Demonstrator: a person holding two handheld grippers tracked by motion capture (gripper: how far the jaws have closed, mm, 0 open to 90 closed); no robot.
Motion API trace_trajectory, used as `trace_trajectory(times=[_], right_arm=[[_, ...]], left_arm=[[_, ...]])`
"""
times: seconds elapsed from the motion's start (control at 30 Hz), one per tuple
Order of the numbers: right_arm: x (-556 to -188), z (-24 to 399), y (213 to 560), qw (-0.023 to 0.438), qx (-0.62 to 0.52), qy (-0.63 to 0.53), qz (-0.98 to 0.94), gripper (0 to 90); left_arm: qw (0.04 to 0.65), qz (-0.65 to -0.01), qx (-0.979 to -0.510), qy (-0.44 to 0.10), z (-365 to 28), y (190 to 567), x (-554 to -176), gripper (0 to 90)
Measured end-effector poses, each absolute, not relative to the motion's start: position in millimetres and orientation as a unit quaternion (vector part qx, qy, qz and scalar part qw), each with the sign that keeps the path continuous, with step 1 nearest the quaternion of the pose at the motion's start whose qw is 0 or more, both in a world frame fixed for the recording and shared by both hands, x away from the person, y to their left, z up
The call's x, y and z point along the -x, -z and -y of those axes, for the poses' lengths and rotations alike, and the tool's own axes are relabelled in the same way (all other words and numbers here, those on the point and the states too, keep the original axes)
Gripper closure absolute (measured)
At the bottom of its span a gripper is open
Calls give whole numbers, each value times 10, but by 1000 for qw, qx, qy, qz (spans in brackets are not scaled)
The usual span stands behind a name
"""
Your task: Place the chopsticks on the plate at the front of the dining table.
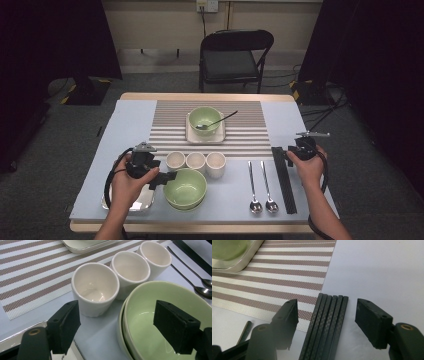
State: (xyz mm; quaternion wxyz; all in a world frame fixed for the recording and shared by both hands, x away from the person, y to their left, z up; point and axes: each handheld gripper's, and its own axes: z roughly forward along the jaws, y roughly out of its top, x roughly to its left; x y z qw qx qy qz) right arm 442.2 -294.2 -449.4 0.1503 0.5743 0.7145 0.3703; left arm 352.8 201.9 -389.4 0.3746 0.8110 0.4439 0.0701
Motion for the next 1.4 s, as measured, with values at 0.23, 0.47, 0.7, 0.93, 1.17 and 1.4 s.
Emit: trace_trajectory(times=[0.23,0.47,0.7,0.93,1.17,1.4], right_arm=[[-4410,2972,4532,151,-579,-364,-714,351],[-4404,2986,4551,150,-581,-362,-713,379],[-4393,3008,4553,152,-582,-355,-716,454],[-4382,3027,4560,160,-583,-340,-720,545],[-4378,3029,4561,166,-583,-326,-726,639],[-4369,3020,4555,162,-587,-320,-726,701]], left_arm=[[374,-445,-811,-71,-2024,3891,-3526,212],[374,-445,-811,-71,-2027,3890,-3528,212],[373,-444,-812,-70,-2014,3894,-3526,212],[373,-445,-811,-72,-2016,3894,-3526,213],[372,-445,-812,-72,-2016,3895,-3527,213],[371,-446,-811,-72,-2015,3898,-3528,213]])
